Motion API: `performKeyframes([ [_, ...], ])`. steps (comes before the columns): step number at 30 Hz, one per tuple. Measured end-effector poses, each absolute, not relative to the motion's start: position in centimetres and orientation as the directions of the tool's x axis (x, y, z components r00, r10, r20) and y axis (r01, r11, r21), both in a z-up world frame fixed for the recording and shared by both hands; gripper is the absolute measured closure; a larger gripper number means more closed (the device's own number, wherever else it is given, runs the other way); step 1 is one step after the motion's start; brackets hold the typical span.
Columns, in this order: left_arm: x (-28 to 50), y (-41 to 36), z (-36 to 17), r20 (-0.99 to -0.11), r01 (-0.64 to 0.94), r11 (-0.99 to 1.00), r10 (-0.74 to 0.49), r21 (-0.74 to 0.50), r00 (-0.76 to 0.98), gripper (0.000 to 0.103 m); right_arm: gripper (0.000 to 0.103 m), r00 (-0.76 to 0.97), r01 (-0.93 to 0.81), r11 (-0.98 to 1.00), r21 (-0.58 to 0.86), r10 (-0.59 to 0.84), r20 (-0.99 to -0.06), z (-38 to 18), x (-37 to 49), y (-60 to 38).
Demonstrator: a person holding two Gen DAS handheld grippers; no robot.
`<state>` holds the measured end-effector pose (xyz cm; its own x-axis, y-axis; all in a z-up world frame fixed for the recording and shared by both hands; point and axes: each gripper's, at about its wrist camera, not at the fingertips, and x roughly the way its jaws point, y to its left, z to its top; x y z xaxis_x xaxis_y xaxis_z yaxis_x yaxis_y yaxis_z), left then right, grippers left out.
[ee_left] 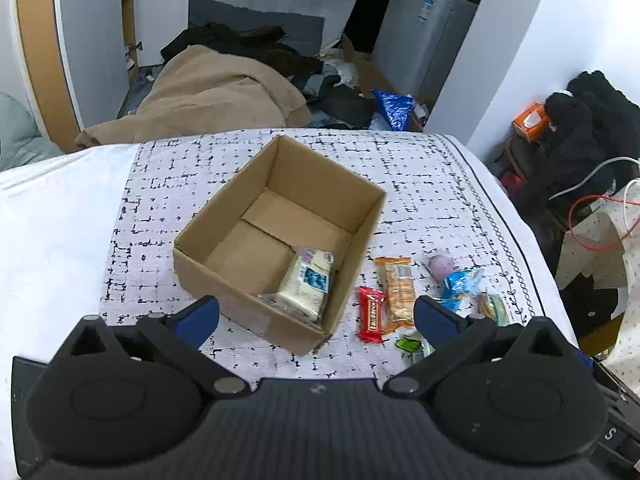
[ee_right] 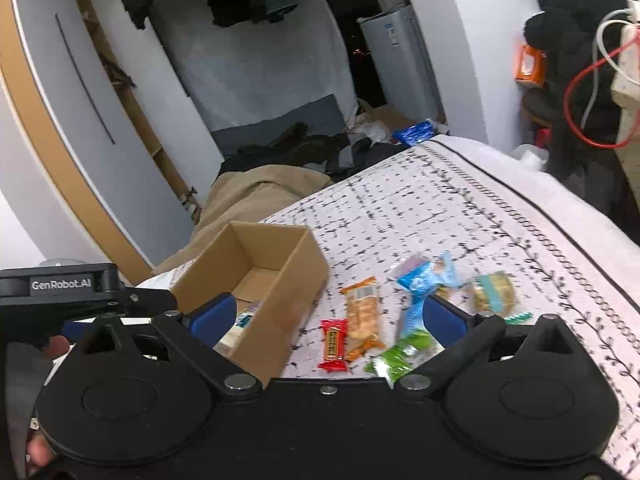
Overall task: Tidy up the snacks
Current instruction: 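Open the right tool to drop the cake bar into the box, then move the right tool to the green wrapped candy and grasp it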
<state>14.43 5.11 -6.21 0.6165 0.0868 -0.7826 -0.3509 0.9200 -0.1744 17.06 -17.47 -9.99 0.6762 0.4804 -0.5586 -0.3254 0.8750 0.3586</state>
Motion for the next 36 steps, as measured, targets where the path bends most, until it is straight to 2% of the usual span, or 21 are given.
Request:
performKeyframes([
  [13, 13.4, 3.0, -6.5, -0.794, -0.323, 0.929, 0.057, -0.180, 0.605, 0.000, 0.003, 0.693, -0.238, 0.905, 0.352, 0.412, -0.591, -10.7, 14.9, -21.4],
  [36, 13.9, -1.9, -10.7, -0.839, -0.326, 0.933, 0.050, -0.155, 0.542, 0.001, 0.005, 0.570, -0.083, 0.905, 0.417, 0.386, -0.725, -14.9, 15.2, -24.4],
])
